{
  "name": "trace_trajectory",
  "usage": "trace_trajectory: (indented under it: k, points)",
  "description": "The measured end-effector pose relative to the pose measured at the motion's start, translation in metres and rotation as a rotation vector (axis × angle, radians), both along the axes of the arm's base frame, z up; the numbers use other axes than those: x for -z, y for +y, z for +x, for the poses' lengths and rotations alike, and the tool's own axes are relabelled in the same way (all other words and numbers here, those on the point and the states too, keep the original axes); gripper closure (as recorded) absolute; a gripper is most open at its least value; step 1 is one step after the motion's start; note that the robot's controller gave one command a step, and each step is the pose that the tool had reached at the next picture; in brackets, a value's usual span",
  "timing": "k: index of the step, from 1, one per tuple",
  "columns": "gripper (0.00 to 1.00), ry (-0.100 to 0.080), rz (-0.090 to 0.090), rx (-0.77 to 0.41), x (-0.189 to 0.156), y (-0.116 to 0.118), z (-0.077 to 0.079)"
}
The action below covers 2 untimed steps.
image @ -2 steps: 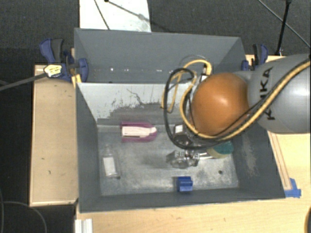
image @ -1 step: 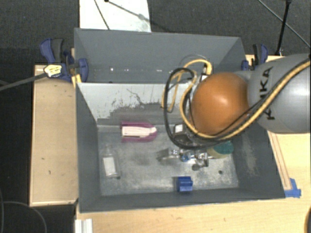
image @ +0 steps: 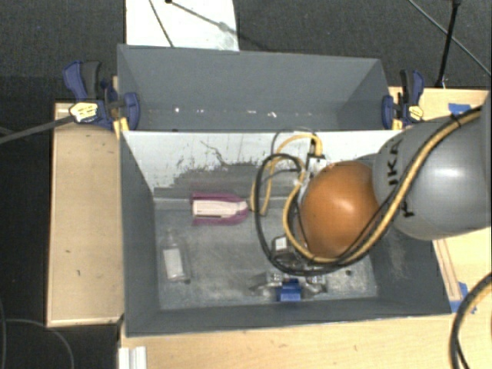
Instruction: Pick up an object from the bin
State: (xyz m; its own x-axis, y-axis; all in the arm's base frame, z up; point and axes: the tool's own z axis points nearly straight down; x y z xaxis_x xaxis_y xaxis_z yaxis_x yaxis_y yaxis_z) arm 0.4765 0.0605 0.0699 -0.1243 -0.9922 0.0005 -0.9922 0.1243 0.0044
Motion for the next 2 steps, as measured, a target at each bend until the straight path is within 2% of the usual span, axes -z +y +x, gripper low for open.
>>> trace_trajectory:
  k: [1, 2]
  points:
    - [1.0, -0.005, 0.001, -0.001, -0.003, 0.001, 0.002]
    - [1.0, -0.014, 0.003, 0.034, -0.165, 0.011, 0.024]
